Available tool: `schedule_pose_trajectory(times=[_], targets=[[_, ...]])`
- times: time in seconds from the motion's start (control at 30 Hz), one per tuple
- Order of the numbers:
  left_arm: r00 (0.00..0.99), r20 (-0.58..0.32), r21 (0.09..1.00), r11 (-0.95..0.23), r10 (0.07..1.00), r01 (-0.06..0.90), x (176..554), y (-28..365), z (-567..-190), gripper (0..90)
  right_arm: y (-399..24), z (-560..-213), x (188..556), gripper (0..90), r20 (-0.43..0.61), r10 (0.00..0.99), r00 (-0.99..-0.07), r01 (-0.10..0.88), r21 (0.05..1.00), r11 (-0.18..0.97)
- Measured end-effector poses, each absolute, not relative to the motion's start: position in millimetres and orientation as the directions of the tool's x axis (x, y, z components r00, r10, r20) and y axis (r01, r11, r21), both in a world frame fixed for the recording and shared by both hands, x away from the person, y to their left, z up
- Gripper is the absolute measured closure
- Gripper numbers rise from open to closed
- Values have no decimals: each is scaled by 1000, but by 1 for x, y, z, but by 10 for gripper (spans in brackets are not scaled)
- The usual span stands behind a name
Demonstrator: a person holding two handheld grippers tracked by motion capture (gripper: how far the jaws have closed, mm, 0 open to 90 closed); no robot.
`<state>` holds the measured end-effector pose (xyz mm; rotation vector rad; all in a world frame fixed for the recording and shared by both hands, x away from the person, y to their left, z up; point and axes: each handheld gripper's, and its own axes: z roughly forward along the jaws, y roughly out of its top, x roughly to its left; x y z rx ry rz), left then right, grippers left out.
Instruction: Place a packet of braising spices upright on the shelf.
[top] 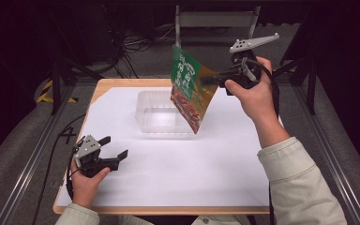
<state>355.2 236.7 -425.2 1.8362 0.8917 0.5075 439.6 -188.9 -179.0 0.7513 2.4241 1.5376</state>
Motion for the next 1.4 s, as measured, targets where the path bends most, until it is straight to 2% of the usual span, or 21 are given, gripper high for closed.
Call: schedule_pose_trajectory(times=[0.67, 1.4], targets=[[624, -49, 907, -227, 780, 354, 344, 245, -427, 137, -149, -185, 473, 900, 92, 510, -855, 295, 896, 333], [628, -48, 910, -225, 777, 348, 344, 247, -427, 142, -120, -213, 506, 900, 105, 501, -859, 285, 911, 298]])
